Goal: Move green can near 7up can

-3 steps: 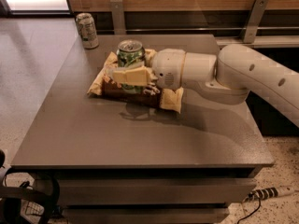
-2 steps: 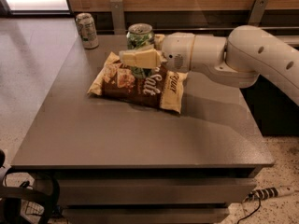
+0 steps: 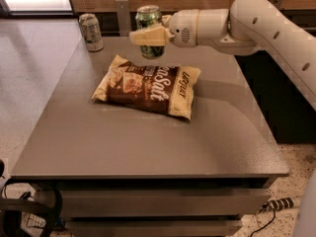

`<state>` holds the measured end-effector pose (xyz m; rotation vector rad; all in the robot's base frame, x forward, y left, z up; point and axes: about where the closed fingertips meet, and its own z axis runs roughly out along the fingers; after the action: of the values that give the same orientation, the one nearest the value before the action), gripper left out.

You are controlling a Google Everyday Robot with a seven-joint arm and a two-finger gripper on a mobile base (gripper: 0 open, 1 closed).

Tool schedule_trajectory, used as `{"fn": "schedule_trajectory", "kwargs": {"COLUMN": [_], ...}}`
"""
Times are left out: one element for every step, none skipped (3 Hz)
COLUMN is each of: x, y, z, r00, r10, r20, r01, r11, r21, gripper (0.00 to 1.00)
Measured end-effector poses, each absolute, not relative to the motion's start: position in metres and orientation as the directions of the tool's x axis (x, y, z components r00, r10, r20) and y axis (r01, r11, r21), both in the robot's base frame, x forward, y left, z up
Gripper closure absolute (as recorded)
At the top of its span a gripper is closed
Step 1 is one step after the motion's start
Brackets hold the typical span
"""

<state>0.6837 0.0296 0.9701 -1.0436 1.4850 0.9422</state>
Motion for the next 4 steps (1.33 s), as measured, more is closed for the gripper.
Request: {"fn": "schedule_trajectory", "kwargs": {"x": [0.748, 0.776, 0.788, 0.804], "y": [0.063, 0.084, 0.099, 0.101], "z": [0.96, 0.967, 0.981, 0.968], "r00": [-0.059, -0.026, -0.015, -0.035], "r10": [-0.161, -0.139, -0.109, -0.099], "r20": [-0.985, -0.99, -0.994, -0.994], "r01": [-0.959, -0.944, -0.912, -0.875], "r11": [0.285, 0.33, 0.409, 0.483], "r21": [0.01, -0.021, -0.031, -0.017], "gripper": [1.0, 1.0, 1.0, 1.0]}}
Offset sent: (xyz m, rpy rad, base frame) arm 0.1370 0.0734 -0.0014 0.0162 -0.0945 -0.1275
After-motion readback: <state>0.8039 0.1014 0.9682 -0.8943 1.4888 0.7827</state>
